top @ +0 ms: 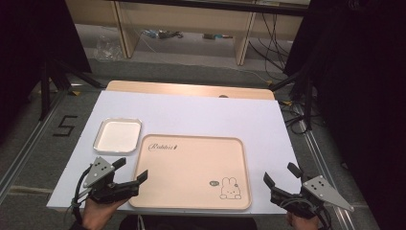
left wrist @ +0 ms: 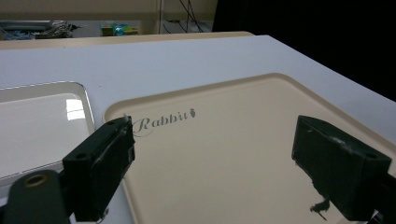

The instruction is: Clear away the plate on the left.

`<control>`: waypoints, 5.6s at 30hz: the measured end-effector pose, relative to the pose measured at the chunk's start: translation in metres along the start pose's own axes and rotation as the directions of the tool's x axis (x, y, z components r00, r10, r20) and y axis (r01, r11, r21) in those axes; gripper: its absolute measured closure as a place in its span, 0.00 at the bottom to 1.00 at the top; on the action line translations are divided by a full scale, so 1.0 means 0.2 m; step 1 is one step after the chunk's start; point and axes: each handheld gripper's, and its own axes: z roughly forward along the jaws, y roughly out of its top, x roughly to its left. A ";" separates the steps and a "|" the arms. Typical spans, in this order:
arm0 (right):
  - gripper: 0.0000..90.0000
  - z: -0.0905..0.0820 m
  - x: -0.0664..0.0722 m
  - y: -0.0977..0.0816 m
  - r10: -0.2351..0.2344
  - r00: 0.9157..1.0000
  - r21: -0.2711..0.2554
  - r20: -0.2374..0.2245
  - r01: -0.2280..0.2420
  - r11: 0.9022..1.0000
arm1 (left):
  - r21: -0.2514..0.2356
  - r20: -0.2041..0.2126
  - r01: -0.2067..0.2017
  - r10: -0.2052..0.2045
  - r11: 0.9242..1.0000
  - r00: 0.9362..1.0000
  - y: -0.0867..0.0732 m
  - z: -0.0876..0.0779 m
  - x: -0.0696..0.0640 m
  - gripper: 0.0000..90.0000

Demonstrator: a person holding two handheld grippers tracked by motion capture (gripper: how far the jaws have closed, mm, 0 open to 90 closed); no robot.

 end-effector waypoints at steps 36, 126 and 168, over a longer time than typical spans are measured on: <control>0.17 0.01 0.00 0.00 -0.002 1.000 -0.019 0.003 0.002 1.000 | 0.092 -0.117 0.096 -0.085 0.991 0.989 0.04 0.18 0.29 0.14; 0.17 0.01 0.00 -0.01 0.022 1.000 -0.010 -0.005 -0.022 1.000 | 0.172 -0.399 0.421 -0.328 0.891 0.856 0.06 0.43 1.14 0.98; 0.17 0.01 -0.01 0.00 0.006 1.000 -0.012 -0.001 -0.006 1.000 | 0.141 -0.190 0.379 -0.351 0.915 0.917 0.19 0.45 0.87 0.98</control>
